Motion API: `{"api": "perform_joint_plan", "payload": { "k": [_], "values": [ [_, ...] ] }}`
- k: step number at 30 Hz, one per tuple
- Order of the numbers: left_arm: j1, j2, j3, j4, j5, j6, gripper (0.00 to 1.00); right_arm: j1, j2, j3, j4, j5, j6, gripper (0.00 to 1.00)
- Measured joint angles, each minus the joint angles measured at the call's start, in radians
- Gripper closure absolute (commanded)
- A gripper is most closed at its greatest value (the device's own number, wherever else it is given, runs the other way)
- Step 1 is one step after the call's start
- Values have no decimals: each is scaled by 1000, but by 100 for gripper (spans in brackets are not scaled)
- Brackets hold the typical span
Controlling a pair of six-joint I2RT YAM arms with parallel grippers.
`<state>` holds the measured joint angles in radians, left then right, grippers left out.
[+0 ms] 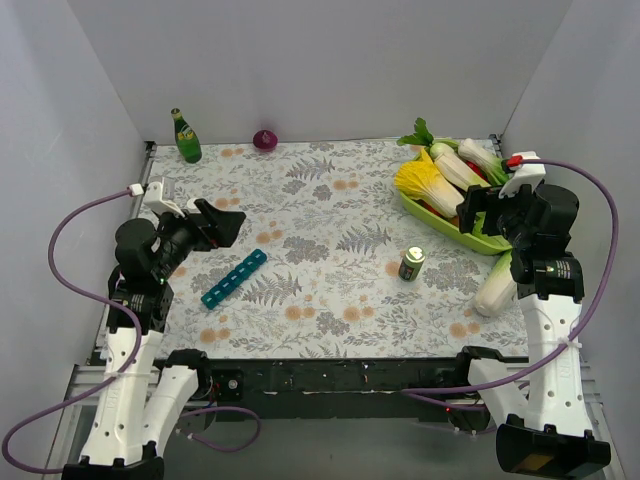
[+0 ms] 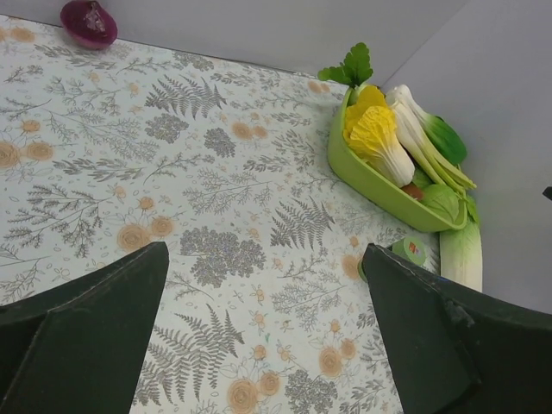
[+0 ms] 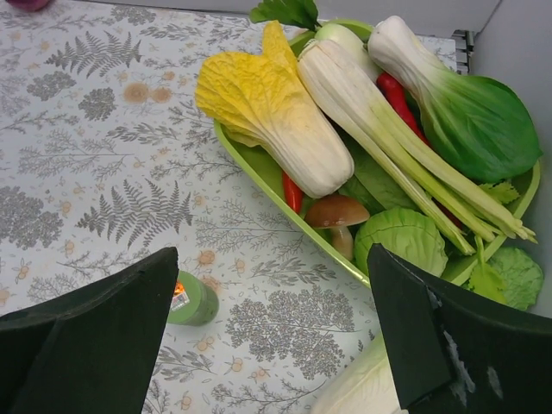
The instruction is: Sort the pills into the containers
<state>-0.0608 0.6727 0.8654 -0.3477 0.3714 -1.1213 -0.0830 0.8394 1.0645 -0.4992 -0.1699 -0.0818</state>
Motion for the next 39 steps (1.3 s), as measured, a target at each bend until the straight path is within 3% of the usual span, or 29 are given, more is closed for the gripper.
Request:
{"api": "perform_joint_plan", "payload": {
  "k": [6,12,17,21,27,33,39],
  "values": [
    [0,36,30,-20,23,55,2,0,1,0,1,-160,-59,2],
    [0,135,60,-91,42,104,2,-1,-72,-97,39,-539,-295,2],
    [0,199,66,-153,33,114,2,0,-120,-192,55,-742,-395,2],
    [-26,348,134,-222,-39,126,2,10,-32,-191,37,-793,-446,2],
    [-149,614,227,-322,-241,167,2,19,125,-172,-43,-785,-512,2],
    [-275,768,229,-393,-389,227,8,25,111,-174,-58,-783,-533,2],
    [-321,834,194,-381,-490,341,10,27,60,-207,-22,-791,-520,2]
  ]
}}
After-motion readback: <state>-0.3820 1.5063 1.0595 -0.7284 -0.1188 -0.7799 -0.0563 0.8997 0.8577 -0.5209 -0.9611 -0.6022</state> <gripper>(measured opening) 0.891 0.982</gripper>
